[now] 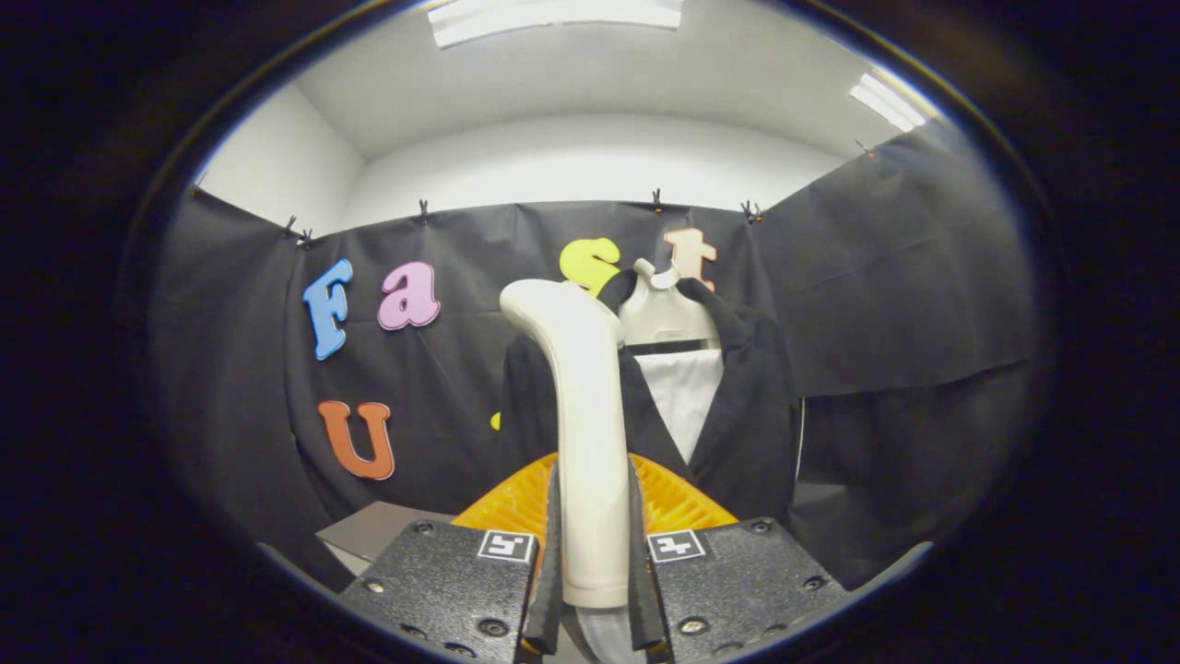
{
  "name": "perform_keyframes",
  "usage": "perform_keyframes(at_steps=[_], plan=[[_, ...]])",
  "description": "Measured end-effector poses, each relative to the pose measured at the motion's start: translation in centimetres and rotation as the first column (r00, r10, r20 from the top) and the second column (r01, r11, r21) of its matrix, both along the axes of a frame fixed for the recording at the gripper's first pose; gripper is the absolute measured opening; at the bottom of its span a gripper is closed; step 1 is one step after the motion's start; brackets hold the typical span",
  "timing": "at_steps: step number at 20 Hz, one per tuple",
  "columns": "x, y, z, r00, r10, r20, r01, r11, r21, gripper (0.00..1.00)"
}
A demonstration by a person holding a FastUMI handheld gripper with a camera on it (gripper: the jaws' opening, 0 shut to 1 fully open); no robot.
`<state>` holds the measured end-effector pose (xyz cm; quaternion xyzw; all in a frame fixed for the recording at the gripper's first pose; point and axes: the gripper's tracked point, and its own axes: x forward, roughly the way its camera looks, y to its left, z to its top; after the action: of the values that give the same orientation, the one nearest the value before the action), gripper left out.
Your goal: Iron the clothes twice with a garment steamer, once on the left side and once on the right side.
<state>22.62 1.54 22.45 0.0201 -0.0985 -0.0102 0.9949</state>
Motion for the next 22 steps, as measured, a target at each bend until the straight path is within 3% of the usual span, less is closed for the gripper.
perform_keyframes(at_steps=[10, 22], plan=[[5.1, -1.1, -1.7, 0.993, -0.112, -0.032, 0.109, 0.990, -0.092, 0.32], [5.6, -1.6, -8.4, 0.978, -0.174, -0.116, 0.156, 0.976, -0.154, 0.32]])
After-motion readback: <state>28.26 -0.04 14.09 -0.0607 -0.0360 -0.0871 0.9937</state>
